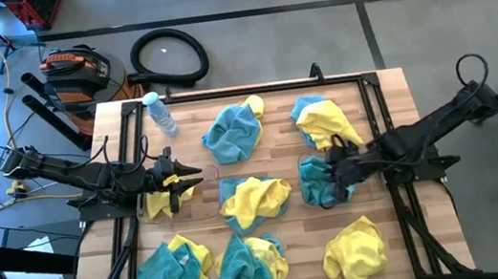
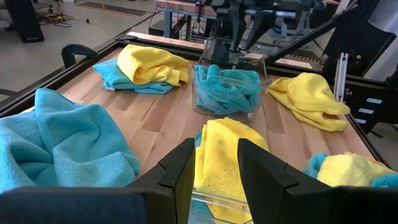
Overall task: Sort microfiber towel by color & place in baskets
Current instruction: Put the blue microfiber cloth into the right transparent bin
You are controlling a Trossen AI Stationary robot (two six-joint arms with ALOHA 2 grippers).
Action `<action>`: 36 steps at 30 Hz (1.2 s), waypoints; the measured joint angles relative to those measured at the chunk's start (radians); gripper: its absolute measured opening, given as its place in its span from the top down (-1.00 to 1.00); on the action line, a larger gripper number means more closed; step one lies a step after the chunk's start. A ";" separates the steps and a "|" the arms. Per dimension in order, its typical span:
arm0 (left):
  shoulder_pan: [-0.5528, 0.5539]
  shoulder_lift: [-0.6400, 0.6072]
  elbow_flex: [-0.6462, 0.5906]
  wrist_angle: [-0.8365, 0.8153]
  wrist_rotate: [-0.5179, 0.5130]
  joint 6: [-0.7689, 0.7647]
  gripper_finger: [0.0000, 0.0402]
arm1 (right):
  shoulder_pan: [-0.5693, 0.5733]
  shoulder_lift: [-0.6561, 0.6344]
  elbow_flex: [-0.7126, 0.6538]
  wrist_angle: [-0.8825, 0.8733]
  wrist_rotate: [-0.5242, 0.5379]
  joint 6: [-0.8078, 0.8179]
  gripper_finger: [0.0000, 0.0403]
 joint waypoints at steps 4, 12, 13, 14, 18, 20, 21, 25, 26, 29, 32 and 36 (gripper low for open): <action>0.000 0.000 0.000 0.000 0.000 0.000 0.45 | 0.088 -0.033 0.000 -0.037 0.121 0.042 0.55; 0.000 0.000 0.000 0.000 0.000 0.000 0.45 | 0.223 -0.035 0.000 -0.122 0.198 0.136 0.68; 0.000 0.000 0.000 0.000 0.000 0.000 0.45 | 0.238 -0.035 0.000 -0.135 0.209 0.147 0.72; 0.000 0.000 0.000 0.000 0.000 0.000 0.45 | 0.252 -0.035 0.000 -0.146 0.219 0.158 0.77; 0.000 0.000 0.000 0.000 0.000 0.000 0.45 | 0.294 -0.037 0.000 -0.165 0.257 0.166 0.97; 0.000 0.000 0.000 0.000 0.000 0.001 0.45 | 0.306 -0.042 0.000 -0.165 0.287 0.139 0.97; 0.000 0.000 0.000 0.000 -0.001 0.002 0.45 | 0.309 -0.046 -0.005 -0.158 0.304 0.121 0.97; 0.000 0.000 0.000 0.001 -0.029 0.002 0.45 | 0.281 -0.103 -0.133 0.035 0.311 0.008 0.99; 0.000 0.000 0.000 0.000 -0.045 0.002 0.45 | 0.267 -0.126 -0.178 0.108 0.289 -0.030 0.99; 0.000 0.000 0.000 0.000 -0.105 0.002 0.45 | 0.224 -0.211 -0.289 0.294 0.238 -0.125 1.00; 0.000 0.000 0.000 0.000 -0.137 0.002 0.45 | 0.188 -0.295 -0.354 0.430 0.236 -0.239 1.00; 0.000 0.000 0.000 0.000 -0.139 0.027 0.45 | 0.143 -0.371 -0.427 0.543 0.235 -0.408 1.00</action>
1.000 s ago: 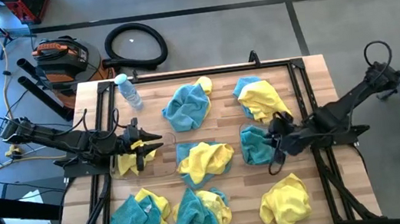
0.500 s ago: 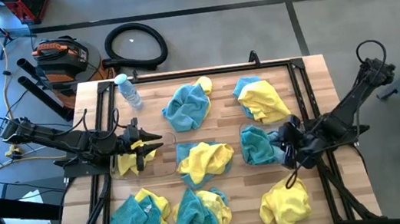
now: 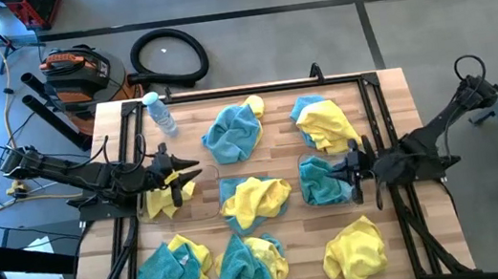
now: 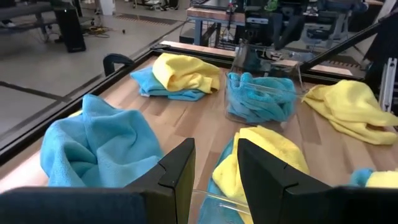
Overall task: Sort microfiber towel by color & place in baskets
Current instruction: Put the blue microfiber cloth into the right transparent bin
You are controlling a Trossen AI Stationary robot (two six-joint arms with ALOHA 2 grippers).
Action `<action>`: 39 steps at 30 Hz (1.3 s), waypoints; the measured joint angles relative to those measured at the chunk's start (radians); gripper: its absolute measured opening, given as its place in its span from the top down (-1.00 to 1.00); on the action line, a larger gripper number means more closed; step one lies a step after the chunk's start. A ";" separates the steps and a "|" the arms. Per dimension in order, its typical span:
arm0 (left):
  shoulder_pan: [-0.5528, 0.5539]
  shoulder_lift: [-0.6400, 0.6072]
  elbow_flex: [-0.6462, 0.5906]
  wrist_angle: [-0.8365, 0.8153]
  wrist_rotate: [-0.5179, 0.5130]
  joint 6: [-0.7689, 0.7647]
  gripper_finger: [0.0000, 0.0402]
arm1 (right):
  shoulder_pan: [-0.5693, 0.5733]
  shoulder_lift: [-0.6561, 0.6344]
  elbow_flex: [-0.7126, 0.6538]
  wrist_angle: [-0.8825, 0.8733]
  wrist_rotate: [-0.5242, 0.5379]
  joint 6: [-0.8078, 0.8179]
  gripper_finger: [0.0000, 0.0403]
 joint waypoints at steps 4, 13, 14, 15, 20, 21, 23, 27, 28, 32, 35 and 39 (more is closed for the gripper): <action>0.000 0.000 0.000 0.006 -0.001 0.030 0.45 | -0.048 -0.025 -0.041 0.035 -0.001 -0.026 1.00; 0.000 0.019 0.000 0.115 -0.064 0.013 0.44 | -0.106 -0.025 -0.048 0.044 0.027 0.008 1.00; 0.004 0.028 0.000 0.131 -0.078 0.013 0.43 | -0.108 -0.025 -0.048 0.044 0.028 0.013 1.00; 0.012 0.042 0.000 0.153 -0.087 0.020 0.42 | -0.108 -0.025 -0.048 0.043 0.031 0.011 1.00; 0.095 0.138 0.038 0.230 -0.094 0.070 0.28 | -0.121 -0.025 -0.048 0.045 0.037 -0.046 1.00; 0.117 0.163 0.060 0.231 -0.095 0.070 0.24 | -0.125 -0.025 -0.048 0.045 0.038 -0.048 1.00; 0.166 0.216 0.110 0.224 -0.096 0.070 0.18 | -0.132 -0.025 -0.048 0.045 0.040 -0.071 1.00; 0.275 0.338 0.221 0.185 -0.074 0.068 0.12 | -0.145 -0.025 -0.048 0.045 0.041 -0.097 1.00; 0.303 0.371 0.251 0.164 -0.053 0.059 0.12 | -0.148 -0.025 -0.048 0.044 0.041 -0.098 1.00; 0.416 0.513 0.367 0.065 0.048 0.012 0.12 | -0.158 -0.025 -0.048 0.043 0.043 -0.098 1.00; 0.488 0.617 0.444 -0.023 0.103 -0.015 0.12 | -0.164 -0.025 -0.048 0.042 0.043 -0.098 1.00; 0.557 0.736 0.509 -0.103 0.145 -0.019 0.12 | -0.167 -0.025 -0.048 0.040 0.042 -0.095 1.00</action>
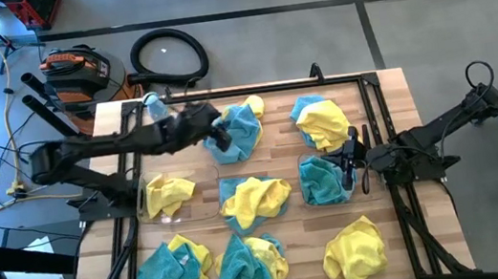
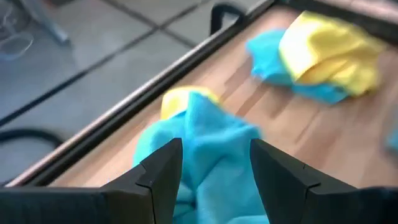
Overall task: Sort microfiber towel by color & place in baskets
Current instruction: Put the blue microfiber cloth into the right transparent bin
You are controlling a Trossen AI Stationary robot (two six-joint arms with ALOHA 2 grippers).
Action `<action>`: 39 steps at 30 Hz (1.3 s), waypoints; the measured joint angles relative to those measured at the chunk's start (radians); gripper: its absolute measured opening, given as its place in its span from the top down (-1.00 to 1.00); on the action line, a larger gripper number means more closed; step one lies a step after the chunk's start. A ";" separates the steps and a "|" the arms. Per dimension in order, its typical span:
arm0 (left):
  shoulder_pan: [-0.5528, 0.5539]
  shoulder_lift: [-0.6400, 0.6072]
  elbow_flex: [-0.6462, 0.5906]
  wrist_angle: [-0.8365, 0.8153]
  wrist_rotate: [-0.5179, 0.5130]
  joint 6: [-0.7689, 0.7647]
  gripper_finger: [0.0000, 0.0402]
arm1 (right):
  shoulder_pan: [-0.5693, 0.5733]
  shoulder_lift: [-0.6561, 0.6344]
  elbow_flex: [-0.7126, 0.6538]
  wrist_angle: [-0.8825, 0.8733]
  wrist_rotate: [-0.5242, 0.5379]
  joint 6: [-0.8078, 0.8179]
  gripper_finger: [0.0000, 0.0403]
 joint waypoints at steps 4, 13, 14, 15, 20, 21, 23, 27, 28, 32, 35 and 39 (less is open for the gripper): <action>0.051 0.082 0.020 -0.027 0.001 -0.002 0.12 | 0.000 0.000 0.000 0.000 0.000 0.000 1.00; 0.150 0.192 0.020 -0.088 0.054 -0.053 0.12 | 0.000 0.000 0.000 -0.013 -0.001 0.004 1.00; 0.157 0.200 0.020 -0.090 0.071 -0.053 0.12 | 0.000 0.000 0.000 -0.016 -0.001 0.004 1.00; 0.164 0.206 0.020 -0.092 0.078 -0.053 0.12 | 0.000 0.000 0.000 -0.016 -0.001 0.004 1.00; 0.182 0.230 0.020 -0.089 0.082 -0.034 0.18 | 0.000 0.000 0.000 -0.016 -0.001 0.004 1.00; 0.182 0.231 0.020 -0.087 0.084 -0.034 0.23 | 0.000 0.000 0.000 -0.016 -0.001 0.004 1.00; 0.182 0.233 0.020 -0.090 0.106 -0.034 0.40 | 0.000 0.000 0.000 -0.016 -0.001 0.004 1.00; 0.174 0.225 0.020 -0.090 0.151 -0.035 0.90 | 0.000 0.000 0.000 -0.016 -0.001 0.004 1.00; 0.171 0.217 0.020 -0.085 0.152 -0.034 0.94 | 0.000 0.000 0.000 -0.016 -0.001 0.004 1.00; 0.148 0.155 0.057 -0.101 0.152 -0.003 0.98 | 0.000 0.000 0.000 -0.007 -0.001 0.009 1.00; 0.117 0.089 0.101 -0.094 0.152 0.038 0.99 | -0.010 0.000 0.000 0.074 0.009 -0.024 1.00; 0.059 0.024 0.182 -0.093 0.155 0.080 1.00 | -0.036 0.001 0.001 0.289 -0.006 -0.155 0.98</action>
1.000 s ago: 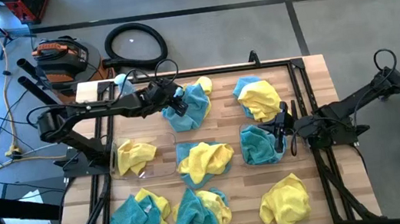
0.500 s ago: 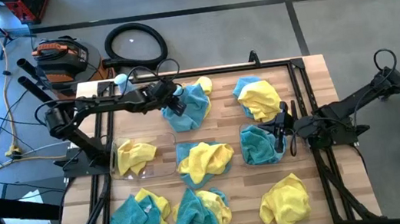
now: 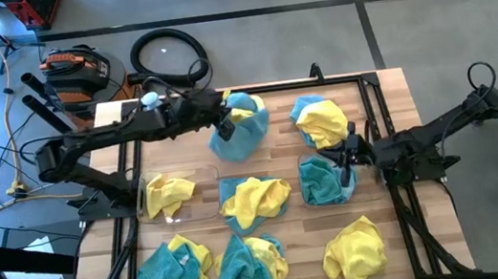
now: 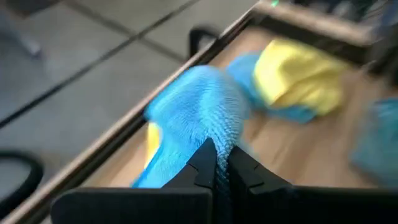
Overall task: Sort microfiber towel by color & place in baskets
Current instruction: Put the blue microfiber cloth into the right transparent bin
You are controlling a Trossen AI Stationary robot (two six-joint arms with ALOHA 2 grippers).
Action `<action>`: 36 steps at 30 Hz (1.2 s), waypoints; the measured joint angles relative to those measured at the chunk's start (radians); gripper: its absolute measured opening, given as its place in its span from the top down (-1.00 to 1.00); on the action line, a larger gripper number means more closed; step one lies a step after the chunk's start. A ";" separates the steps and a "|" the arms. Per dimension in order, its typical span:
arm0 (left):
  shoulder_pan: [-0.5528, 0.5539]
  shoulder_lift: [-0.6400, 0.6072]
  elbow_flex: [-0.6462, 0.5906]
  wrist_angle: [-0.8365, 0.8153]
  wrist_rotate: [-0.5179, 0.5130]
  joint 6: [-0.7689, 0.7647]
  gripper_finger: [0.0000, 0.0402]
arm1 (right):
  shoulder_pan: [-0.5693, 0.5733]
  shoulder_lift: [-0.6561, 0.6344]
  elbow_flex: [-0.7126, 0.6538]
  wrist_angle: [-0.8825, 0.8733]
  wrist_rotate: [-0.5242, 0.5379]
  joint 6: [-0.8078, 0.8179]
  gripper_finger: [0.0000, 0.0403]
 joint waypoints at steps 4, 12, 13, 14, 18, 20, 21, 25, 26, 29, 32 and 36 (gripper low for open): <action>-0.069 -0.010 0.096 -0.013 0.060 0.010 1.00 | -0.029 0.015 0.006 0.198 -0.009 -0.206 0.81; -0.189 0.098 0.265 -0.052 0.065 0.064 1.00 | -0.130 0.155 0.137 0.311 -0.050 -0.378 0.16; -0.196 0.119 0.288 -0.059 0.065 0.070 1.00 | -0.147 0.182 0.158 0.311 -0.073 -0.380 0.10; -0.202 0.143 0.312 -0.059 0.066 0.078 1.00 | -0.164 0.208 0.177 0.310 -0.098 -0.383 0.03; -0.216 0.232 0.419 -0.061 0.066 0.112 1.00 | -0.227 0.318 0.249 0.303 -0.187 -0.394 -0.13; -0.219 0.260 0.469 -0.062 0.085 0.123 1.00 | -0.251 0.369 0.281 0.288 -0.196 -0.385 -0.15; -0.221 0.274 0.494 -0.062 0.100 0.127 1.00 | -0.264 0.393 0.294 0.273 -0.198 -0.372 -0.16; -0.221 0.311 0.570 -0.063 0.126 0.149 1.00 | -0.308 0.483 0.337 0.249 -0.219 -0.332 -0.16; -0.221 0.318 0.581 -0.059 0.127 0.150 1.00 | -0.317 0.503 0.345 0.248 -0.222 -0.325 -0.16; -0.221 0.320 0.589 -0.057 0.127 0.150 1.00 | -0.330 0.554 0.364 0.244 -0.228 -0.311 -0.06; -0.220 0.320 0.587 -0.057 0.127 0.150 1.00 | -0.342 0.585 0.381 0.245 -0.229 -0.311 0.22; -0.221 0.320 0.587 -0.059 0.129 0.151 0.92 | -0.357 0.596 0.395 0.219 -0.228 -0.311 0.83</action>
